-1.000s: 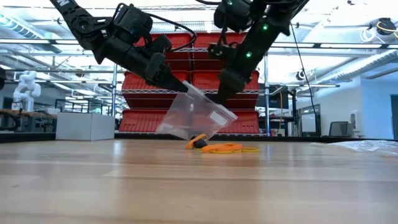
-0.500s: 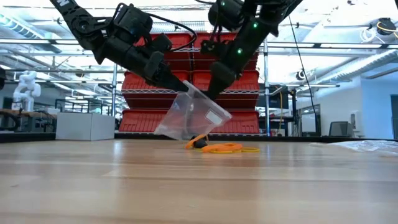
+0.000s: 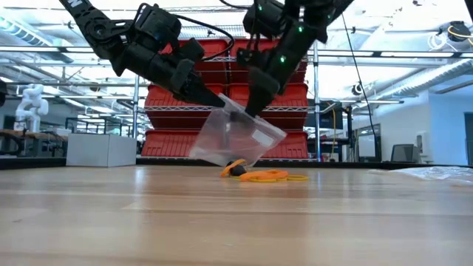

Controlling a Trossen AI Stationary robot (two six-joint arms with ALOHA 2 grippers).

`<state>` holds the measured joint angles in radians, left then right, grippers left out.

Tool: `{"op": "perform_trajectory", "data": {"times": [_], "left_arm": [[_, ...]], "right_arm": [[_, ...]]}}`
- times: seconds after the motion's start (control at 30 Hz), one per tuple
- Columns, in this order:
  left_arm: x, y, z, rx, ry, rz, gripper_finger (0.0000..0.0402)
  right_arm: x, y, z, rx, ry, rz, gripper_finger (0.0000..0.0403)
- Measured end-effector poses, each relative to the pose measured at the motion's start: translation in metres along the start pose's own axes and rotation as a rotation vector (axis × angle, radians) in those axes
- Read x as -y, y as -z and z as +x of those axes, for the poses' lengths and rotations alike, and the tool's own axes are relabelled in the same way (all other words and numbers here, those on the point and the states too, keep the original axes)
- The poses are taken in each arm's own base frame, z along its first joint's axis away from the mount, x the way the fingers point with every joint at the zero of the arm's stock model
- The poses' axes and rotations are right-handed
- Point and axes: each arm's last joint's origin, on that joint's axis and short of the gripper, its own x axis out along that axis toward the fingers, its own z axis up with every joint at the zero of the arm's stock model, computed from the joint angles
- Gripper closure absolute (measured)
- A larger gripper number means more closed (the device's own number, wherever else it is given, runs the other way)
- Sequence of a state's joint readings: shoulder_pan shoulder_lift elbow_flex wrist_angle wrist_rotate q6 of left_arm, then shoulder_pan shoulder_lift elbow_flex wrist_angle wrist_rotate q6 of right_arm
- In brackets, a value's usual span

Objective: Sort rubber bands
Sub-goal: Put the black rubber band into the top left transparent zip bag

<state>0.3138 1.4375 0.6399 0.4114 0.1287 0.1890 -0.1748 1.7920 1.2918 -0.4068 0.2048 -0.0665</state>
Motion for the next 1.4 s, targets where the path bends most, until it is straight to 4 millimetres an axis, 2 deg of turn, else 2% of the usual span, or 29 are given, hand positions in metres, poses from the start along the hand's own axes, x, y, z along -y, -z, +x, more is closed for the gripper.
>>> {"op": "perform_trajectory", "data": {"times": [0.27,0.43,0.6,0.77,0.93,1.17,1.3,1.4], "left_arm": [[0.0,0.0,0.0,0.0,0.0,0.0,0.0401],[0.0,0.0,0.0,-0.005,-0.009,0.0,0.0401],[-0.007,0.003,-0.001,-0.024,-0.059,-0.008,0.0401],[-0.015,0.01,-0.003,-0.062,-0.081,-0.025,0.0401],[-0.016,0.01,-0.003,-0.062,-0.079,-0.029,0.0401],[-0.016,0.012,-0.003,-0.084,-0.072,-0.031,0.0401],[-0.016,0.012,-0.003,-0.083,-0.072,-0.031,0.0401],[-0.016,0.012,-0.003,-0.083,-0.072,-0.031,0.0401]], "right_arm": [[0.0,-0.025,-0.022,0.008,-0.01,-0.027,0.0221],[0.0,-0.023,-0.027,-0.06,-0.037,-0.016,0.0203],[-0.011,-0.012,-0.025,-0.134,-0.207,0.096,0.0203],[-0.034,0.001,-0.012,-0.129,-0.266,0.219,0.0203],[-0.053,0.009,0.016,-0.079,-0.209,0.344,0.0202],[-0.062,0.02,0.051,-0.114,-0.145,0.429,0.0202],[-0.065,0.023,0.058,-0.12,-0.146,0.436,0.0206],[-0.066,0.023,0.058,-0.121,-0.148,0.433,0.0233]]}}
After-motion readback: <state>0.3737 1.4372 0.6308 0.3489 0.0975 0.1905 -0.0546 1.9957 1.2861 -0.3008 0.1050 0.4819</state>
